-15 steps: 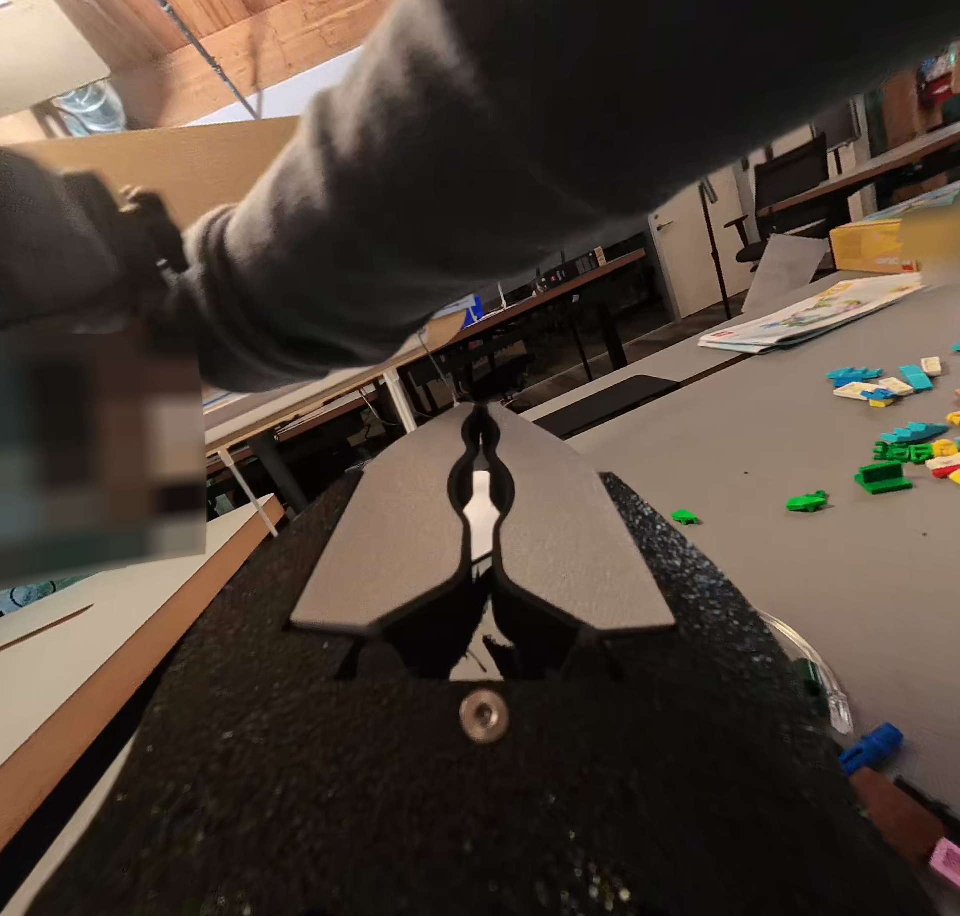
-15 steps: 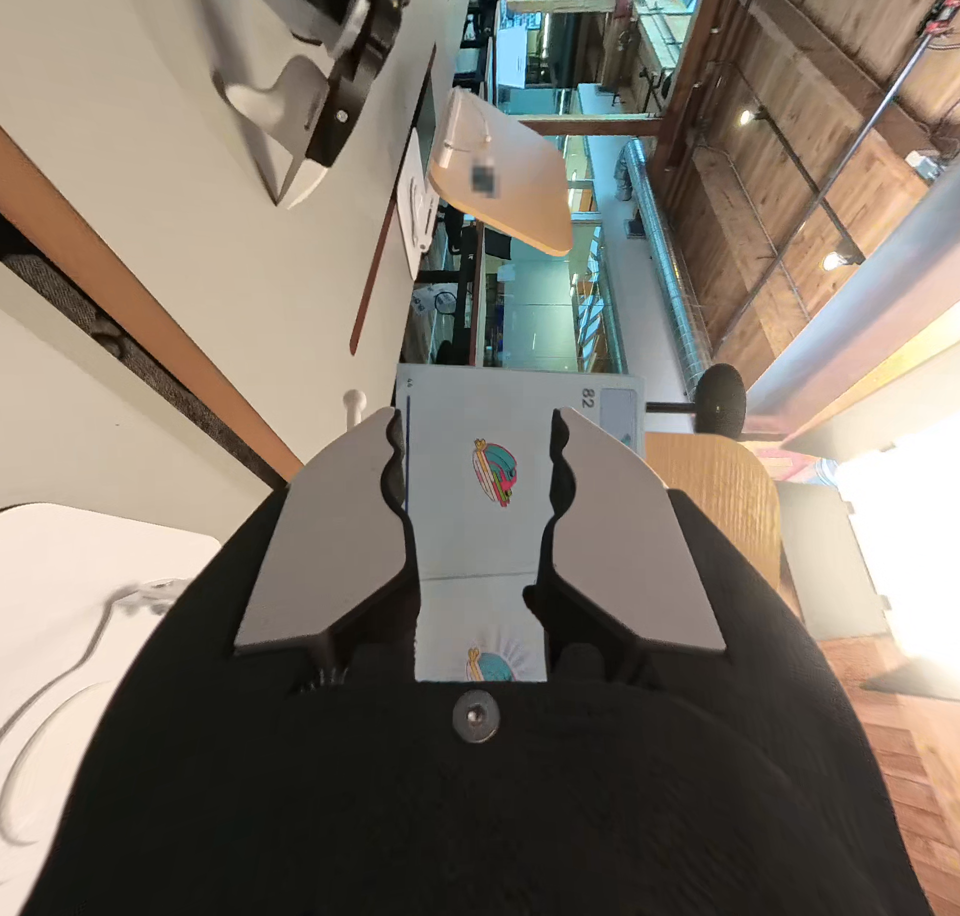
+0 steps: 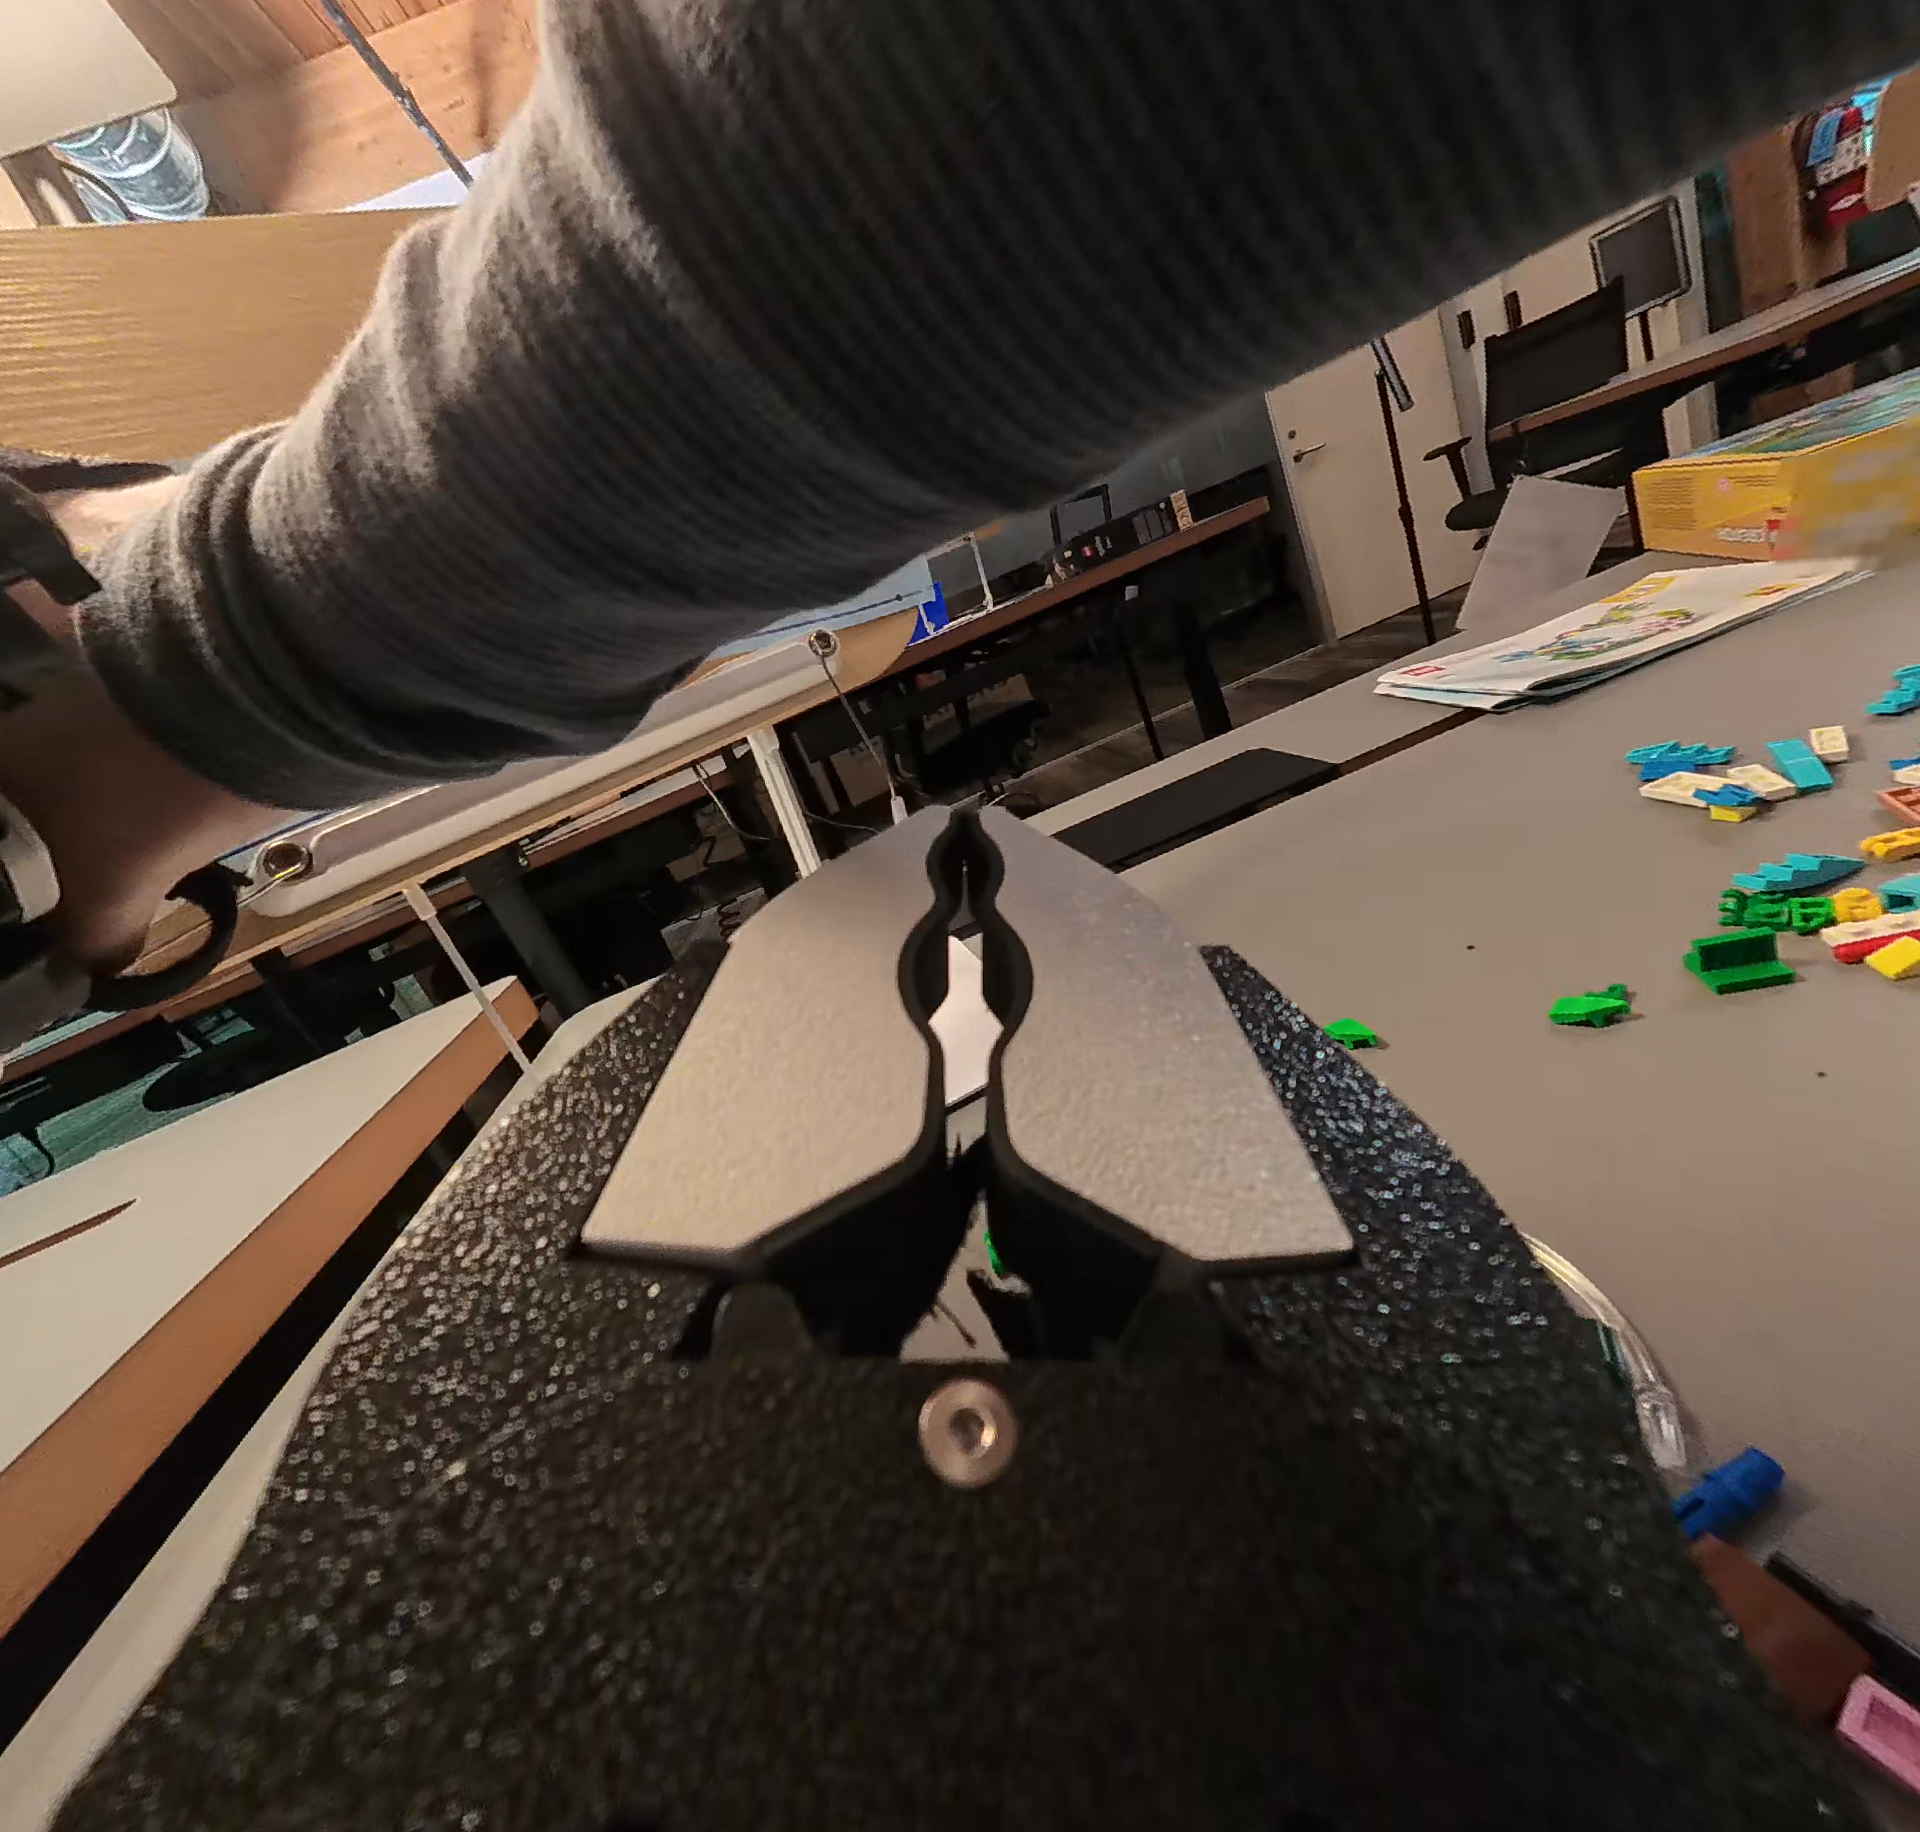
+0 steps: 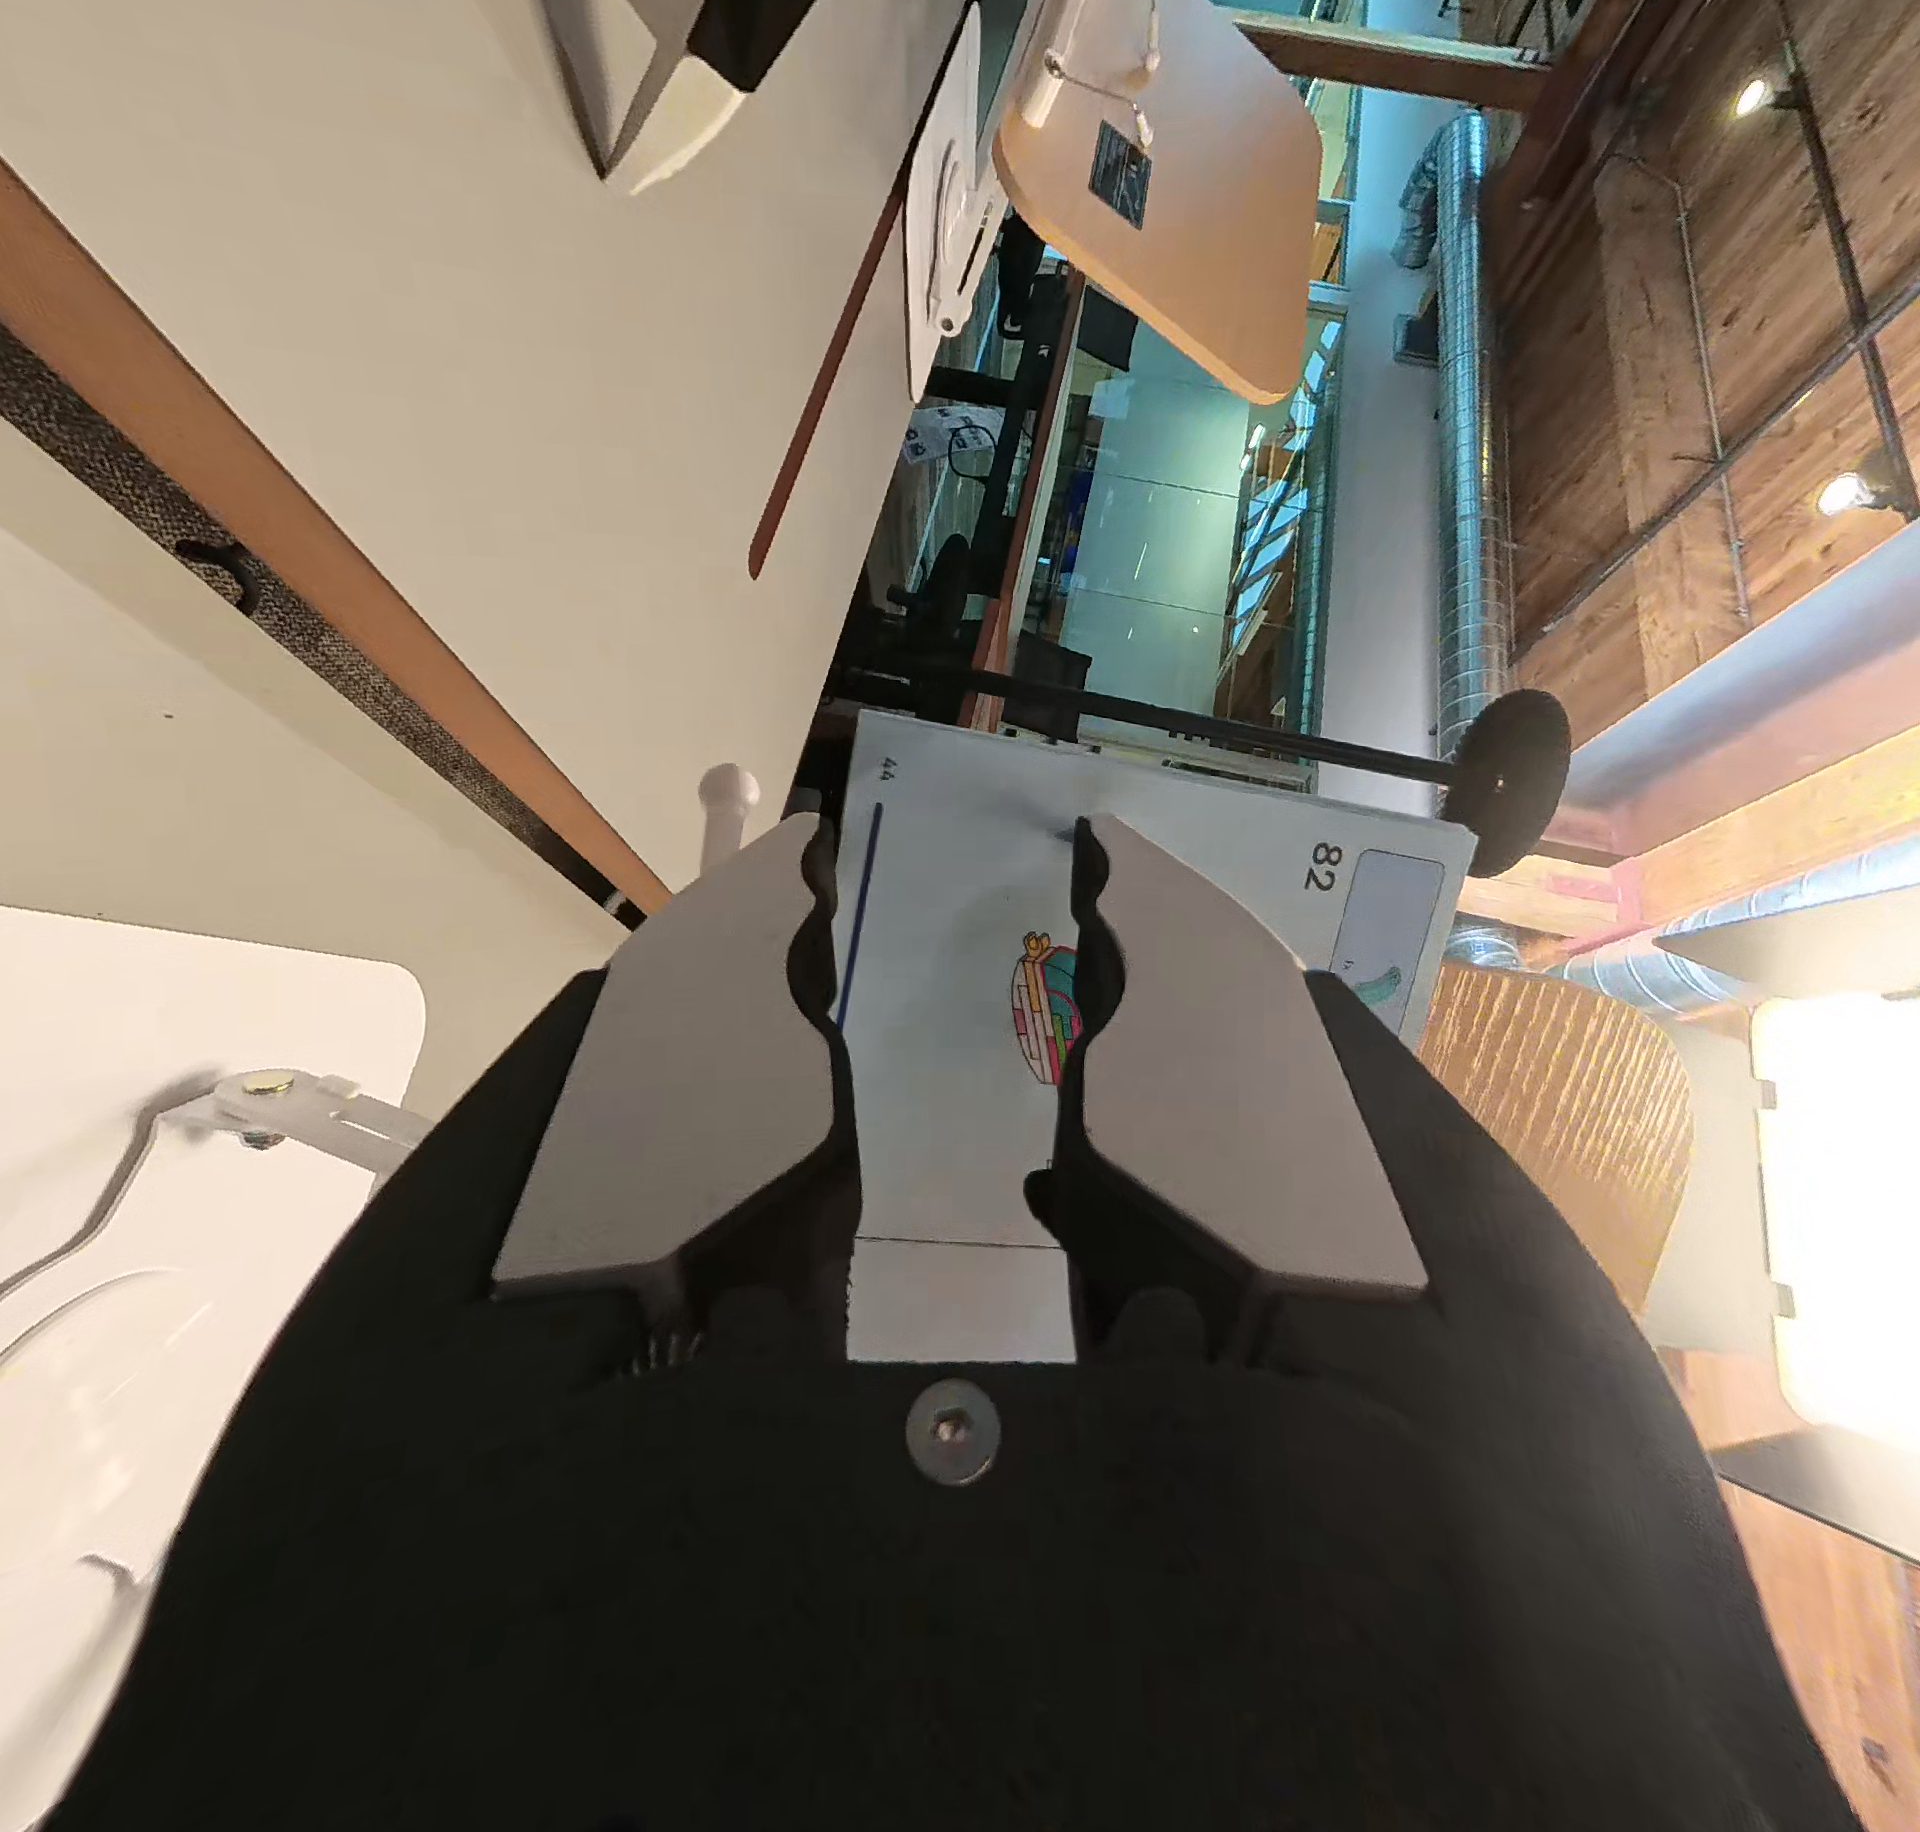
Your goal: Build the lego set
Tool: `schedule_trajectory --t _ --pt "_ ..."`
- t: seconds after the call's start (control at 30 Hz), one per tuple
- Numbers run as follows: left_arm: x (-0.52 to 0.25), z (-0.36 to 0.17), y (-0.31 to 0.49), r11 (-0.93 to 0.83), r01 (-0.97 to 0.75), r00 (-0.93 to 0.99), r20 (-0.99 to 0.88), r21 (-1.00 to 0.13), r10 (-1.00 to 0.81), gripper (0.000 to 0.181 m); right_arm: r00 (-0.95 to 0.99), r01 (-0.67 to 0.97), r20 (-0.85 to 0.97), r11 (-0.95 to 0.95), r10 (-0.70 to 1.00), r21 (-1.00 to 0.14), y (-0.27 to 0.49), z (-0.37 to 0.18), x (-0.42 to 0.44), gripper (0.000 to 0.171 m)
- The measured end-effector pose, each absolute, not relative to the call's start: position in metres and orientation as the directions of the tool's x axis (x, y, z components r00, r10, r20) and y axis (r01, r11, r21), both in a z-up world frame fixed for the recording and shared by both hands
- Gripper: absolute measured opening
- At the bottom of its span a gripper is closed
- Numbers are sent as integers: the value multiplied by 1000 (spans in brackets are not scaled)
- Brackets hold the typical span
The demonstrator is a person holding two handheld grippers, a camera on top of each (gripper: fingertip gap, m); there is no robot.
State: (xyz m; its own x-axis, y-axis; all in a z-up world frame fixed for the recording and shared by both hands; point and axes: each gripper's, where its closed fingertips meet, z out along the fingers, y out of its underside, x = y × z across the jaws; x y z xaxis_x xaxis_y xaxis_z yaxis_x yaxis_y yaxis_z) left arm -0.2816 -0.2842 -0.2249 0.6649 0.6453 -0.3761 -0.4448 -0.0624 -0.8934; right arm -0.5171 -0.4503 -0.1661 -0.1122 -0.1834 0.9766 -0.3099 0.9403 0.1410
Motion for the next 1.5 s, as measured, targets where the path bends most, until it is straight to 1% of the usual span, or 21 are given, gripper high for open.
schedule_trajectory --t 0.1,0.17,0.43,0.7,0.87,1.0,1.07,1.1,1.13,1.17,1.2,1.27,1.3,1.33,1.5 --pt "-280 -225 -283 -68 -450 667 -386 -890 638 0 -107 -327 980 937 -169 125 -453 -168 -511 28" --pt "-279 -226 -281 -71 -455 668 -393 -888 632 0 -111 -348 982 932 -153 106 -455 -169 -505 24" --pt "-279 -227 -280 -73 -449 677 -392 -891 623 0 -257 -371 966 922 10 -108 -455 -170 -492 16" --pt "-279 -228 -279 -74 -445 683 -391 -893 617 0 -498 -339 846 854 192 -394 -455 -169 -486 15" --pt "-279 -229 -279 -74 -443 685 -391 -893 614 0 -593 -306 771 821 231 -481 -456 -170 -484 15" --pt "-279 -229 -278 -75 -443 687 -392 -893 612 0 -641 -275 725 805 253 -525 -455 -169 -485 16" --pt "-279 -229 -278 -76 -443 687 -392 -893 612 0 -616 -287 749 816 243 -501 -453 -167 -488 16" --pt "-279 -229 -278 -75 -444 686 -393 -893 612 0 -581 -308 783 831 222 -463 -451 -165 -490 18" --pt "-278 -229 -278 -75 -445 687 -394 -892 611 0 -530 -336 828 852 180 -401 -450 -164 -491 22" --pt "-278 -229 -278 -76 -446 687 -395 -892 610 0 -461 -371 879 875 119 -313 -450 -163 -491 28" --pt "-278 -229 -278 -77 -446 687 -396 -892 609 0 -380 -408 924 889 39 -205 -451 -163 -491 30" --pt "-278 -229 -277 -77 -447 688 -398 -891 607 0 -215 -465 967 885 -133 18 -457 -166 -487 30" --pt "-277 -229 -277 -78 -448 688 -400 -890 606 0 -173 -472 967 877 -188 86 -459 -170 -486 30" --pt "-277 -229 -277 -79 -450 688 -401 -890 605 0 -169 -468 962 877 -213 112 -461 -175 -486 28" --pt "-276 -229 -276 -82 -453 688 -406 -888 601 0 -164 -395 973 915 -161 85 -464 -176 -497 26"
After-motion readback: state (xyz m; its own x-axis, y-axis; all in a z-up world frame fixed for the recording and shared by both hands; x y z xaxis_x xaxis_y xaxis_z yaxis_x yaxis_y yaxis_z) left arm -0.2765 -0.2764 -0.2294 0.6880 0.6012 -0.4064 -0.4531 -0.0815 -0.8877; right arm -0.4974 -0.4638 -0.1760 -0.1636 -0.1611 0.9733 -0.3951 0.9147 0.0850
